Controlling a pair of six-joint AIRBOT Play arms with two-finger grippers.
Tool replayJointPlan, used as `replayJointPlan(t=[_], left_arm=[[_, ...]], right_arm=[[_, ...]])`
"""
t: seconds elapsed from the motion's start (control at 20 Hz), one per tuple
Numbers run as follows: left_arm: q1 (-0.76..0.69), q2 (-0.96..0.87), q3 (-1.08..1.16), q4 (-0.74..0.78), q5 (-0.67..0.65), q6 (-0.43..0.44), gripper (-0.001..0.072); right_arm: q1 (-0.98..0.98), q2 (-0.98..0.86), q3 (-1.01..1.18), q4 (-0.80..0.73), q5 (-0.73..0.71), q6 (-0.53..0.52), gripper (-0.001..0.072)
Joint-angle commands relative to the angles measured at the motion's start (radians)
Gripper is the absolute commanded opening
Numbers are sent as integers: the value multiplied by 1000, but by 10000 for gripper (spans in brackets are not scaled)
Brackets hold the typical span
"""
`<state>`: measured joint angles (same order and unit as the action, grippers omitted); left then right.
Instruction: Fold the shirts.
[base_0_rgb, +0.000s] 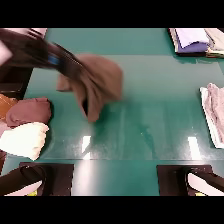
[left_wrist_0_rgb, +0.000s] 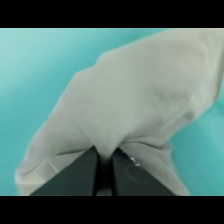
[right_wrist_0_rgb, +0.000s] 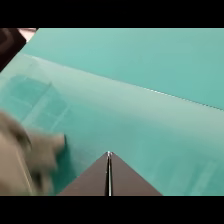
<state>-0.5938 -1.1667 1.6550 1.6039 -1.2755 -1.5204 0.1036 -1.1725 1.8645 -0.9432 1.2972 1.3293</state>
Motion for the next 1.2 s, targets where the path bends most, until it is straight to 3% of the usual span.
replayJointPlan(t=[0.0,0.05,0.1,0.35,0.45,0.65,0.8,1.0,1.15], left_arm=[[-162,-140,-62,-145,112,11,134],[-173,-183,-62,-178,155,10,421],[-171,-212,-61,-191,183,0,563],[61,-141,-80,-139,-1,-56,546],[166,-75,-192,-150,3,-74,545],[291,-18,-539,-286,77,-77,545],[318,-25,-768,-438,256,-76,545],[318,-32,-906,-612,428,-42,544],[295,-82,-911,-646,440,-42,544]], right_arm=[[-5,-11,37,0,64,0,20],[-4,-11,37,0,82,0,20],[-4,-11,37,0,98,0,20],[-5,-11,37,-2,140,0,20],[-5,-12,37,-2,145,0,20],[-5,-12,35,-1,144,0,20],[-4,-13,35,0,144,0,20],[-4,-14,35,0,147,0,20],[-4,-16,35,0,147,0,20]])
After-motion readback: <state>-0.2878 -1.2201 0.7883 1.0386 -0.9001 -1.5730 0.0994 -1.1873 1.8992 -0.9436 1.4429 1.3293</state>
